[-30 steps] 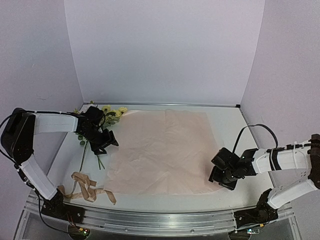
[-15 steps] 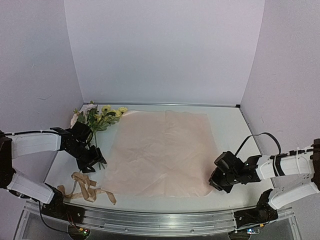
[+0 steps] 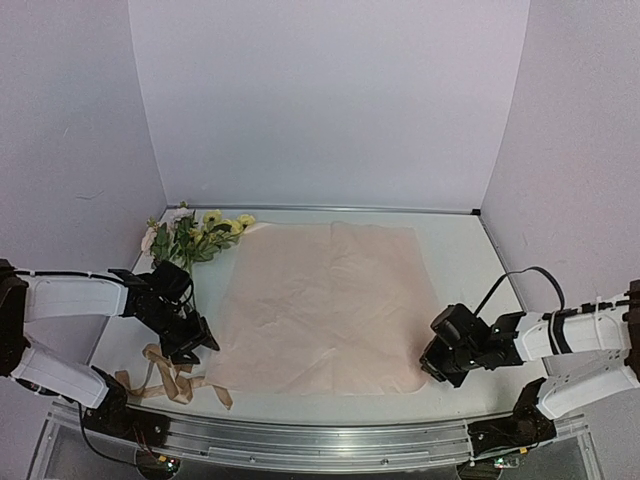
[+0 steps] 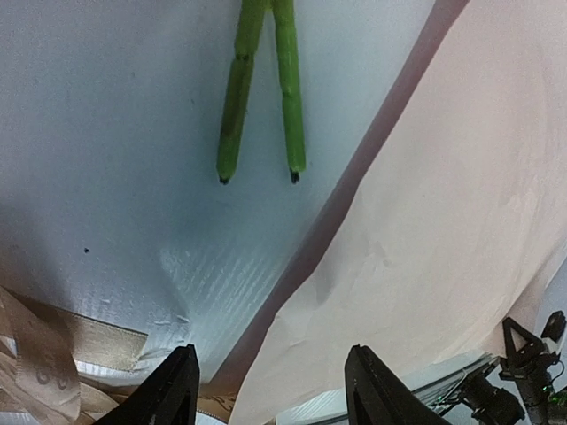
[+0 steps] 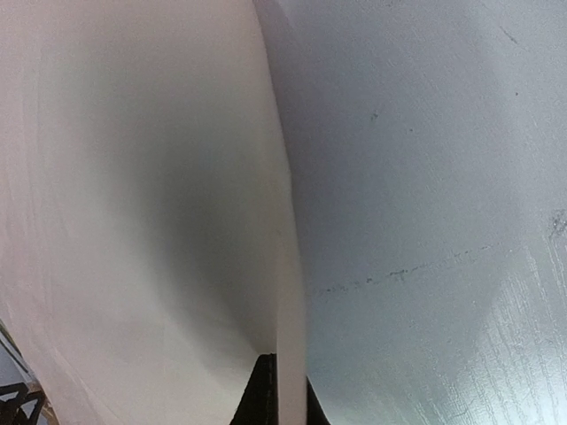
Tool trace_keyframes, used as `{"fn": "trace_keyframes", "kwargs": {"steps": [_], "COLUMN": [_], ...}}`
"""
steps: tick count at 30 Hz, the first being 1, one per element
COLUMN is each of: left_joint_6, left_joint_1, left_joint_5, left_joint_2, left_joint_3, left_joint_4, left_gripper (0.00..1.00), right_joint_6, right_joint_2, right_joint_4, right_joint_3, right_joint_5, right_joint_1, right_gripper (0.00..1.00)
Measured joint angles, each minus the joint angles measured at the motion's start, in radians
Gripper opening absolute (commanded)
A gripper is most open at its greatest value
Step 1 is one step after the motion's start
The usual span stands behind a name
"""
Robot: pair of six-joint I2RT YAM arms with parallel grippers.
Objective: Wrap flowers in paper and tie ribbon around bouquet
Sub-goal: Pick up the left corner of the flattened wrapping paper at the center of the board, then rotate the flattened wrapping paper at the center of the board.
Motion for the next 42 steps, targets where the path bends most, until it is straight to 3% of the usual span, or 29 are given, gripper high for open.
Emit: {"fn": "trace_keyframes", "kwargs": {"steps": [11, 16, 25, 30, 36, 40, 42], "left_joint_6": [-0.067, -0.081, -0.028, 0.067, 0.145, 0.180, 0.192], "left_joint_1": [-0.055, -0.056, -0.033, 0.034, 0.039, 0.038, 0.040], "left_joint_5": [0.056, 0.065, 0.052, 0.018, 0.019, 0.025, 0.019], "left_joint_2": [-0.002, -0.002, 0.096, 0.250, 0.431, 0.565, 0.625], "left_joint_3": [-0.044, -0.043, 0.031, 0.198, 0.411, 0.546, 0.610], "left_joint_4": [0.072, 0.088, 0.086, 0.093, 0.127, 0.129, 0.129], "left_gripper": [0.28, 0.02, 0.00, 0.00, 0.00, 0.00, 0.00], "right_joint_6": [-0.010, -0.010, 0.049, 0.184, 0.325, 0.345, 0.333], "right_joint_2": [0.020, 0.019, -0.061, -0.139, -0.228, -0.178, -0.109], "right_joint_4": [0.000, -0.003, -0.063, -0.133, -0.218, -0.237, -0.244], "right_joint_3": [0.016, 0.016, 0.016, 0.012, 0.003, 0.028, 0.077], "right_joint_5": [0.000, 0.003, 0.063, 0.139, 0.215, 0.232, 0.230], "right_joint_1": [0.000, 0.002, 0.096, 0.235, 0.334, 0.359, 0.367], "right_gripper": [0.00, 0.00, 0.00, 0.00, 0.00, 0.00, 0.08]}}
